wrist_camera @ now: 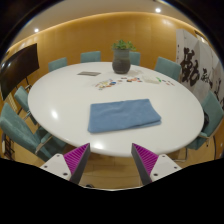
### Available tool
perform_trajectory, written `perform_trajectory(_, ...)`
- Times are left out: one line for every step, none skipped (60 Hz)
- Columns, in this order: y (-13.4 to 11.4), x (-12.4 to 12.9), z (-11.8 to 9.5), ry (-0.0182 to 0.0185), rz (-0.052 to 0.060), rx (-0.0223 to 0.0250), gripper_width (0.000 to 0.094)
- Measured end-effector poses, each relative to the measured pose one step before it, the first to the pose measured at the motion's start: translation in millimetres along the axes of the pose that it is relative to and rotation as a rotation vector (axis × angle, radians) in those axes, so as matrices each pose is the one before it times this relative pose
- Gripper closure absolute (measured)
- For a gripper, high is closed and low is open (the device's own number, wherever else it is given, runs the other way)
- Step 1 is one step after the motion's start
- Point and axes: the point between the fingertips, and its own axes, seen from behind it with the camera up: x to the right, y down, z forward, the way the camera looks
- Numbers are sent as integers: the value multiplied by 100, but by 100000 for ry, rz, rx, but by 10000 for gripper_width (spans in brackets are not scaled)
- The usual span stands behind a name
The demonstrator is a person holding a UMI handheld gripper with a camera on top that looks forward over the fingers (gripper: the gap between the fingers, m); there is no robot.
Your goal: Fold towel
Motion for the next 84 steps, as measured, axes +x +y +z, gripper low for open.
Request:
perform_trajectory(-479, -1121, 846, -675, -529, 646, 64)
perform_trajectory(-522, -990, 879, -516, -364, 762, 64)
perform_trajectory(-536, -870, 914, -401, -294, 844, 64)
perform_trajectory(-568, -782, 681, -539, -241, 613, 65)
perform_trajectory(-451, -759, 1003, -306, -289, 623, 66)
perform_trajectory(-462, -702, 972, -249, -346, 256, 68)
perform_trajectory(-406, -627, 1006, -282, -515, 221, 66)
perform_trajectory(-461, -547, 974, -209, -594, 401, 67)
perform_trajectory(-527, -426, 1037, -28, -761, 660, 65)
perform_trajectory(-525, -310, 1042, 203, -863, 878, 67)
perform_trajectory(-492, -207, 1063, 425, -1050, 906, 66)
perform_trajectory(-465, -107, 1042, 655, -1220, 895, 70)
perform_trajectory(-384, -71, 1049, 853, -1231, 882, 71)
perform_trajectory(-154, 208, 1099, 707, -1335, 324, 72)
perform_trajectory(-64, -38, 1021, 1011, -1410, -165, 72)
perform_trajectory(-28, 83, 755, 529, -1096, -668, 69)
perform_trajectory(103, 10, 969, 735, -941, -623, 71)
perform_trajectory(122, 1, 878, 632, -693, -771, 72)
perform_trajectory(167, -3, 842, 513, -465, -846, 77)
perform_trajectory(195, -49, 802, 144, -303, -825, 89)
perform_trajectory(234, -143, 706, -406, -185, -950, 106)
perform_trajectory(277, -132, 610, -501, 11, -1150, 129)
perform_trajectory(506, 21, 882, -396, -60, -785, 174)
perform_trajectory(246, -93, -1, -623, 312, -1341, 230)
perform_trajectory(248, 37, 355, 123, 127, -981, 283)
perform_trajectory(-498, 166, -10, 692, 221, 2107, 329)
perform_trajectory(-387, 156, 169, 819, -276, 1858, 416)
perform_trajectory(32, 162, 173, 963, -1046, 208, 462)
perform_trajectory(37, 272, 128, 1200, -1714, -38, 536)
perform_trajectory(-229, 272, 127, 1261, -1653, 1138, 593)
perform_trajectory(54, 269, 120, 1239, -1688, 339, 666)
perform_trajectory(60, 379, 78, 1715, -1559, 228, 741)
perform_trajectory(27, 457, 81, 2100, -1255, 423, 824)
perform_trajectory(-200, 108, 407, 788, -375, 91, 842)
perform_trajectory(301, -159, -253, -533, -38, 127, 849)
perform_trajectory(-16, 147, -81, -499, -378, -445, 851)
perform_trajectory(35, -48, -23, -302, -359, -502, 861)
perform_trajectory(3, -95, -77, -661, 214, -731, 865)
perform_trajectory(-24, -228, -114, -1315, 1314, -927, 868)
perform_trajectory(-151, -387, -183, -2000, 2496, -642, 869)
perform_trajectory(-332, -490, -284, -2496, 3278, -243, 870)
perform_trajectory(-457, -508, -356, -2680, 3394, 119, 869)
perform_trajectory(-566, -534, -420, -2648, 2862, 250, 869)
perform_trajectory(-644, -969, -85, -1430, 2229, 435, 869)
perform_trajectory(-831, -215, -748, -2945, 1976, 881, 869)
perform_trajectory(-652, -324, -695, -2155, 1791, 938, 870)
perform_trajectory(-791, -541, -640, -2382, 2270, 1112, 870)
perform_trajectory(-822, -657, -623, -2580, 2629, 950, 870)
perform_trajectory(-859, -743, -615, -2868, 2974, 836, 870)
perform_trajectory(-896, -762, -601, -3014, 3123, 928, 870)
perform_trajectory(-902, -682, -541, -2910, 3138, 1031, 870)
perform_trajectory(-895, -566, -519, -2529, 2950, 1050, 870)
perform_trajectory(-883, -923, -574, -1453, 2691, 946, 870)
perform_trajectory(-675, -344, -453, -1364, 2529, 1075, 870)
perform_trajectory(-743, -46, -460, -1118, 2362, 993, 870)
perform_trajectory(-727, 152, -419, -589, 2095, 1091, 869)
perform_trajectory(-649, 303, -358, -65, 1753, 1111, 870)
perform_trajectory(-568, 497, -320, 388, 1391, 949, 870)
perform_trajectory(-462, 661, -244, 811, 1059, 690, 870)
perform_trajectory(-353, 779, -189, 1182, 775, 471, 869)
perform_trajectory(-373, 759, -33, 1492, 635, 316, 869)
perform_trajectory(-275, 829, 26, 2076, 290, 490, 866)
perform_trajectory(-105, 1161, -8, 2242, 70, 347, 864)
perform_trajectory(-3, 1310, 60, 2517, -30, 83, 860)
perform_trajectory(136, 1378, 168, 2784, 18, -382, 850)
perform_trajectory(309, 1326, 189, 2724, 37, -856, 829)
perform_trajectory(355, 1273, 281, 2514, -66, -1167, 802)
perform_trajectory(352, 1056, 292, 1786, -244, -1179, 769)
perform_trajectory(490, 1875, 567, 1287, -551, -629, 720)
perform_trajectory(288, 829, 313, 2314, -469, -1131, 665)
perform_trajectory(289, 1060, 447, 2166, -770, -1084, 565)
perform_trajectory(425, 924, 190, 2196, -974, -1224, 480)
perform_trajectory(386, 1017, 153, 2419, -961, -1168, 394)
perform_trajectory(258, 971, 79, 2451, -917, -1065, 312)
perform_trajectory(167, 810, 33, 2156, -915, -660, 230)
perform_trajectory(98, 677, -11, 1731, -955, -339, 130)
perform_trajectory(54, 555, -122, 1389, -859, -190, 81)
perform_trajectory(301, 587, -368, 875, -877, 83, 51)
perform_trajectory(-138, 458, -248, 1339, -560, 235, 57)
perform_trajectory(-122, 264, -281, 791, -684, 452, 59)
perform_trajectory(-125, 102, -331, 422, -699, 557, 68)
perform_trajectory(-109, 34, -385, 276, -815, 475, 79)
perform_trajectory(-77, 43, -440, 437, -943, 361, 85)
perform_trajectory(-93, 91, -446, 625, -1094, 405, 84)
